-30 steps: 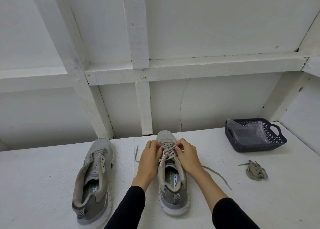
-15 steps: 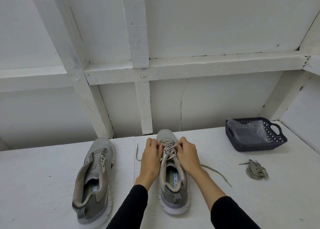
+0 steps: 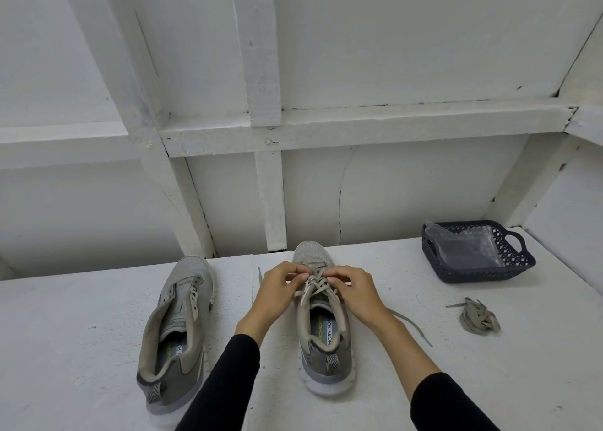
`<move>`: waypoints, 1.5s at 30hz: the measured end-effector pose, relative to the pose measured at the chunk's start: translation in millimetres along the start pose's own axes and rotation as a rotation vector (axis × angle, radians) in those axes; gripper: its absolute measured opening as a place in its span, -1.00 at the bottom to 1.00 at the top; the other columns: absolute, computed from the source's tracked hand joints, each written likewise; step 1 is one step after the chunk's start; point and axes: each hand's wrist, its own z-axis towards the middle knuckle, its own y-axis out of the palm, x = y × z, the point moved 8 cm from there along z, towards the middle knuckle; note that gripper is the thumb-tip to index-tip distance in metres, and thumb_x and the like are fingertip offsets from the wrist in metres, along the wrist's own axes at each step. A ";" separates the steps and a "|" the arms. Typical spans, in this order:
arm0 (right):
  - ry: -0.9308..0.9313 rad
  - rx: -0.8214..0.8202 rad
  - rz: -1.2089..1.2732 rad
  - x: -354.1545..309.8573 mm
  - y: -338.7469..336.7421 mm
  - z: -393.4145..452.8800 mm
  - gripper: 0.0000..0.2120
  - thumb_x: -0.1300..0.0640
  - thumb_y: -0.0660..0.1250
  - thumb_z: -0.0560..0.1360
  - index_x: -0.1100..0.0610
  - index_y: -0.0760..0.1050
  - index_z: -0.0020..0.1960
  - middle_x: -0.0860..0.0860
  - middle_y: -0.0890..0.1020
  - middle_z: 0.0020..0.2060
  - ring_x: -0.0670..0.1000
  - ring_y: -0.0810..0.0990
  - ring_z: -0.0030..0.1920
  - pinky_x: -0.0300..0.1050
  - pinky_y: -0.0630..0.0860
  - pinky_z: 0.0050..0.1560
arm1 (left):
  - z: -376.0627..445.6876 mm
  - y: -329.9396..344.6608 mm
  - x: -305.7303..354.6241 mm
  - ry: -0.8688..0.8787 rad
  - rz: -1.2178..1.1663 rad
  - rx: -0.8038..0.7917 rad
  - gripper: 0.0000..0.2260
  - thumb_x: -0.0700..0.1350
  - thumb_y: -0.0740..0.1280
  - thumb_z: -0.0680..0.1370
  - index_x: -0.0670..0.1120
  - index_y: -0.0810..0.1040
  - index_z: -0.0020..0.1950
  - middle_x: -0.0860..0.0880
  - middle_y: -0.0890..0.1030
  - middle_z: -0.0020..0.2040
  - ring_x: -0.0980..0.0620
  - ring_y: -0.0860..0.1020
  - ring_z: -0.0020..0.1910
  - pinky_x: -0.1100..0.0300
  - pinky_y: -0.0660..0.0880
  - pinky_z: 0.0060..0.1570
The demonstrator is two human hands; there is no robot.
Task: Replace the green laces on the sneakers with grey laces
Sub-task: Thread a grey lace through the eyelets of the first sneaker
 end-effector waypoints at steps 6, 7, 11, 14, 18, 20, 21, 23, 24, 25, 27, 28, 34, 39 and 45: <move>-0.051 0.003 -0.068 -9.8 3.7 -3.0 -0.79 0.29 0.29 0.55 0.01 0.60 -0.10 -0.09 0.66 -0.14 -0.18 0.60 -0.10 -0.32 0.50 -0.06 | -2.7 -0.5 6.9 0.052 0.158 -0.007 -0.93 -0.12 0.38 0.57 0.04 0.63 -0.05 0.07 0.60 0.01 0.14 0.59 -0.04 0.35 0.52 -0.08; -0.061 -0.004 -0.087 -11.3 4.7 -3.6 -0.80 0.28 0.27 0.56 0.02 0.58 -0.09 -0.07 0.65 -0.13 -0.14 0.60 -0.09 -0.28 0.52 -0.06 | -3.1 1.2 9.0 0.069 0.231 -0.017 -0.94 -0.09 0.35 0.58 0.02 0.62 -0.03 0.08 0.58 0.02 0.14 0.58 -0.03 0.27 0.53 -0.04; -0.134 -0.039 -0.286 -22.2 7.2 -7.1 -0.86 0.19 0.14 0.63 0.09 0.48 -0.01 0.00 0.58 -0.10 0.00 0.54 -0.09 -0.07 0.51 -0.07 | -4.8 6.5 15.5 0.104 0.458 -0.063 -0.84 -0.03 0.20 0.65 -0.06 0.52 0.07 0.05 0.48 0.08 0.05 0.55 -0.01 0.06 0.51 0.05; -0.197 -0.035 -0.473 -29.0 8.0 -10.7 -0.84 0.12 0.04 0.67 0.13 0.37 0.02 0.05 0.54 -0.10 0.08 0.50 -0.13 0.04 0.46 -0.12 | -7.7 7.9 20.7 0.152 0.548 -0.041 -0.81 0.00 0.11 0.68 -0.07 0.43 0.10 0.04 0.42 0.09 -0.04 0.56 -0.09 -0.05 0.51 -0.05; -0.168 0.027 -0.371 -25.0 3.6 -15.0 -0.88 0.14 0.08 0.66 0.08 0.38 0.02 -0.01 0.55 -0.12 0.01 0.51 -0.15 -0.05 0.48 -0.14 | -15.2 8.3 19.2 0.129 0.438 0.020 -0.81 0.01 0.08 0.68 -0.02 0.43 0.10 0.07 0.44 0.08 0.01 0.55 -0.08 -0.03 0.51 -0.04; -0.109 0.037 -0.234 -19.2 0.7 -13.1 -0.90 0.19 0.17 0.63 0.06 0.45 0.03 -0.05 0.57 -0.11 -0.10 0.54 -0.12 -0.26 0.49 -0.11 | -14.8 7.2 15.7 0.123 0.372 0.011 -0.80 -0.04 0.11 0.68 -0.04 0.49 0.15 0.06 0.47 0.11 0.08 0.54 -0.01 0.06 0.50 0.05; -0.084 0.035 -0.188 -17.1 0.0 -11.7 -0.90 0.21 0.21 0.61 0.07 0.48 0.03 -0.06 0.58 -0.11 -0.16 0.54 -0.11 -0.38 0.47 -0.11 | -13.7 6.6 13.1 0.116 0.342 -0.001 -0.80 -0.07 0.13 0.68 -0.04 0.51 0.17 0.06 0.47 0.12 0.10 0.54 0.02 0.10 0.51 0.08; -0.047 0.036 -0.139 -14.4 -0.5 -9.7 -0.90 0.25 0.27 0.58 0.10 0.54 0.01 -0.06 0.60 -0.13 -0.23 0.54 -0.13 -0.47 0.44 -0.14 | -12.7 5.1 10.0 0.101 0.329 -0.017 -0.82 -0.07 0.17 0.67 -0.02 0.54 0.18 0.08 0.48 0.12 0.13 0.53 0.04 0.16 0.51 0.09; -0.038 0.043 -0.128 -13.9 -0.9 -8.9 -0.90 0.26 0.29 0.57 0.11 0.55 -0.02 -0.05 0.61 -0.15 -0.23 0.54 -0.14 -0.48 0.44 -0.16 | -12.2 4.6 9.6 0.100 0.327 -0.013 -0.84 -0.06 0.20 0.66 -0.01 0.54 0.16 0.09 0.48 0.11 0.14 0.53 0.02 0.17 0.52 0.07; -0.036 0.051 -0.124 -13.6 -1.3 -8.4 -0.90 0.26 0.29 0.57 0.11 0.56 -0.05 -0.04 0.62 -0.16 -0.23 0.55 -0.15 -0.47 0.45 -0.17 | -12.3 4.2 10.3 0.103 0.320 -0.003 -0.86 -0.05 0.22 0.65 0.01 0.55 0.13 0.09 0.49 0.09 0.14 0.54 0.00 0.16 0.53 0.04; -0.045 0.075 -0.139 -14.3 -2.3 -8.5 -0.89 0.25 0.28 0.58 0.10 0.55 -0.07 -0.01 0.63 -0.16 -0.17 0.58 -0.15 -0.38 0.49 -0.15 | -13.7 4.1 14.0 0.114 0.332 0.034 -0.87 -0.04 0.22 0.65 0.01 0.54 0.11 0.10 0.49 0.08 0.12 0.55 -0.02 0.14 0.54 -0.01; -0.054 0.092 -0.158 -14.8 -2.6 -8.9 -0.90 0.23 0.26 0.59 0.11 0.53 -0.05 0.00 0.62 -0.15 -0.12 0.58 -0.15 -0.29 0.53 -0.13 | -14.6 3.9 15.8 0.123 0.363 0.066 -0.86 -0.03 0.20 0.66 0.01 0.52 0.11 0.11 0.49 0.08 0.11 0.55 -0.02 0.13 0.54 -0.03; -0.066 0.205 -0.181 -14.0 -5.1 -11.9 -0.93 0.20 0.23 0.60 0.11 0.48 -0.01 -0.02 0.60 -0.17 -0.08 0.57 -0.15 -0.14 0.56 -0.12 | -21.4 3.3 16.0 0.117 0.377 0.220 -0.85 0.00 0.14 0.67 0.01 0.48 0.09 0.16 0.46 0.05 0.17 0.50 -0.07 0.24 0.49 -0.13; 0.033 0.136 -0.105 -4.9 -3.3 -0.8 -0.89 0.24 0.30 0.56 0.11 0.59 -0.06 -0.04 0.63 -0.20 -0.11 0.59 -0.15 -0.39 0.48 -0.16 | -6.6 4.1 4.0 0.034 0.153 0.137 -0.92 -0.09 0.28 0.62 0.01 0.58 0.00 0.04 0.57 0.00 0.18 0.55 -0.06 0.29 0.50 -0.05; 0.050 0.119 -0.107 -8.5 -2.6 8.3 -0.80 0.30 0.27 0.54 0.08 0.58 -0.17 0.02 0.66 -0.21 -0.07 0.61 -0.17 -0.25 0.53 -0.13 | -2.4 2.0 3.1 0.051 0.149 0.202 -0.89 -0.12 0.26 0.63 0.03 0.55 -0.05 0.07 0.54 -0.02 0.18 0.54 -0.05 0.26 0.51 -0.04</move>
